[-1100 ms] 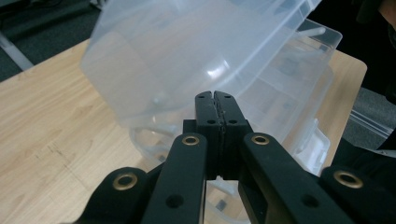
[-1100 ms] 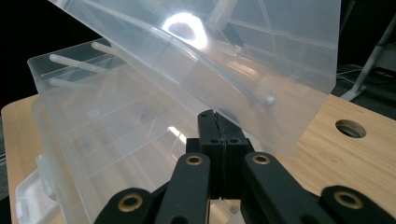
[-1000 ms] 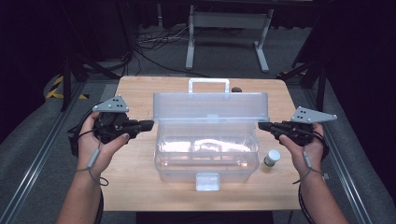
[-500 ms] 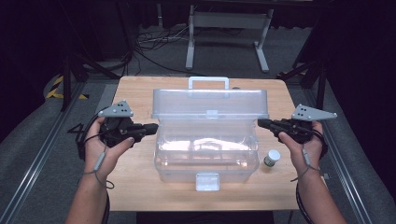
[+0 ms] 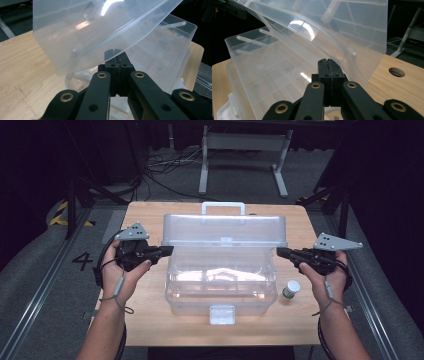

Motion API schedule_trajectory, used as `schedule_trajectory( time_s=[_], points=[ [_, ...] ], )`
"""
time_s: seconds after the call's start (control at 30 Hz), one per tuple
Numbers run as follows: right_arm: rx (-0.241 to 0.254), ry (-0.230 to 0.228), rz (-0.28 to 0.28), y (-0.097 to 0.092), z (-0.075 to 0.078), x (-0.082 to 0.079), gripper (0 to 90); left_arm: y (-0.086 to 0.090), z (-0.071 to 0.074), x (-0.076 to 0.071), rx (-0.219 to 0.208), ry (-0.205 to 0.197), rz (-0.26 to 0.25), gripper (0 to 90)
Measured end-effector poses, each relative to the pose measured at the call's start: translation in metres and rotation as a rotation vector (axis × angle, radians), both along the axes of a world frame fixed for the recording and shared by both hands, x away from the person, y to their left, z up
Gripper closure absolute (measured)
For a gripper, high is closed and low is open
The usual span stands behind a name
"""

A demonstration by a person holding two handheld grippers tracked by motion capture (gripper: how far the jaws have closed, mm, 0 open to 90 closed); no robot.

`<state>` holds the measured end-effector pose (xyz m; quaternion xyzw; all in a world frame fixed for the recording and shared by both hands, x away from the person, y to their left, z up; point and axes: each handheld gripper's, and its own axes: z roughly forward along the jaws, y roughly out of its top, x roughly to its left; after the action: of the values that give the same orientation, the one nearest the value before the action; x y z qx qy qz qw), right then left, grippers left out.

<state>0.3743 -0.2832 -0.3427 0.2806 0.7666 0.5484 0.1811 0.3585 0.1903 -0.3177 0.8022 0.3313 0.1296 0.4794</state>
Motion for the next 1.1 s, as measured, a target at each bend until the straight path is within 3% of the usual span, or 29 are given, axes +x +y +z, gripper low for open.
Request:
schedule_trajectory(
  time_s=[0.27,0.47,0.57,0.7,0.83,0.87,1.0,1.1],
  points=[
    [-0.002,-0.013,-0.010,0.003,0.002,0.002,90.0,-0.005,0.000,0.006,0.001,-0.022,0.036,89.9],
    [-0.030,-0.021,-0.017,0.006,0.004,-0.004,84.8,-0.006,0.001,0.014,-0.028,-0.036,0.051,90.0],
    [-0.054,-0.044,-0.042,0.004,0.007,-0.010,83.1,-0.006,0.003,0.017,-0.027,-0.050,0.058,90.0],
    [-0.051,-0.059,-0.072,0.001,0.010,-0.013,80.8,-0.007,0.004,0.021,-0.032,-0.059,0.062,90.0],
    [0.002,-0.078,-0.131,-0.002,0.011,-0.015,71.1,-0.007,0.006,0.026,-0.040,-0.064,0.058,90.0],
    [0.002,-0.078,-0.131,-0.002,0.011,-0.015,71.1,-0.007,0.006,0.026,-0.040,-0.064,0.058,90.0],
    [-0.002,-0.128,-0.205,-0.003,0.013,-0.015,57.0,-0.005,0.008,0.030,-0.067,-0.058,0.040,90.0],
    [-0.009,-0.139,-0.222,-0.002,0.016,-0.012,54.3,-0.003,0.009,0.032,-0.077,-0.056,0.033,90.0]
  ],
)
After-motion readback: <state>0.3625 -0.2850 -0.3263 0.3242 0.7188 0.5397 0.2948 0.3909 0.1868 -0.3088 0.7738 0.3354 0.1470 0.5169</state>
